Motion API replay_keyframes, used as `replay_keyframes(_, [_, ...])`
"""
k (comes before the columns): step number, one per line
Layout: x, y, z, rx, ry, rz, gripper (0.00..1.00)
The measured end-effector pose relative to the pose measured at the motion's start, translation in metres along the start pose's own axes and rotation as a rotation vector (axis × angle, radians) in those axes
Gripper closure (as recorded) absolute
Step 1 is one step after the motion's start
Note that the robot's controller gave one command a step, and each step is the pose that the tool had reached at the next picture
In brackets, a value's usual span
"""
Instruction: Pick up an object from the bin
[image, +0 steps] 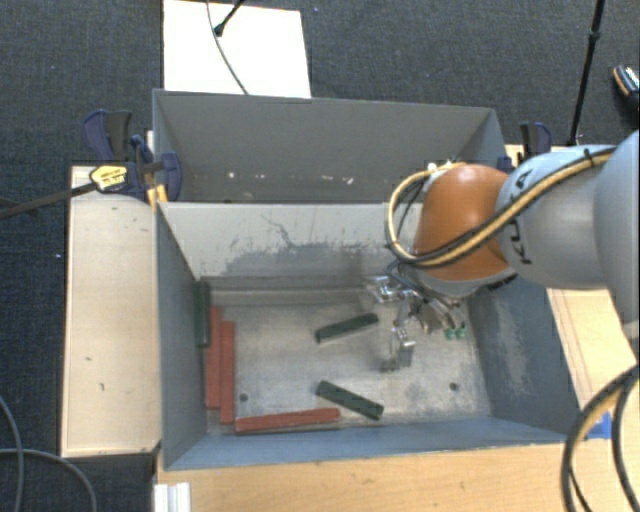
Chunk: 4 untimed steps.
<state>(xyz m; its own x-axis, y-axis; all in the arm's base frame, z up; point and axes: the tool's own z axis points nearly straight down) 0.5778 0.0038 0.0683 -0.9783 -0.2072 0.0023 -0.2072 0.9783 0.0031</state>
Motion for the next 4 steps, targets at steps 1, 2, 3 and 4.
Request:
replay_keyframes(1, [-0.001, -0.002, -0.002, 0.003, -0.004, 0.001, 1.00])
replay_keyframes(2, [-0.003, 0.020, -0.133, 0.002, -0.012, 0.312, 1.00])
replay_keyframes(3, [-0.001, 0.019, -0.130, 0.003, -0.006, 0.310, 0.00])
replay_keyframes(4, [-0.016, 0.060, 0.003, 0.002, 0.001, 0.225, 0.00])
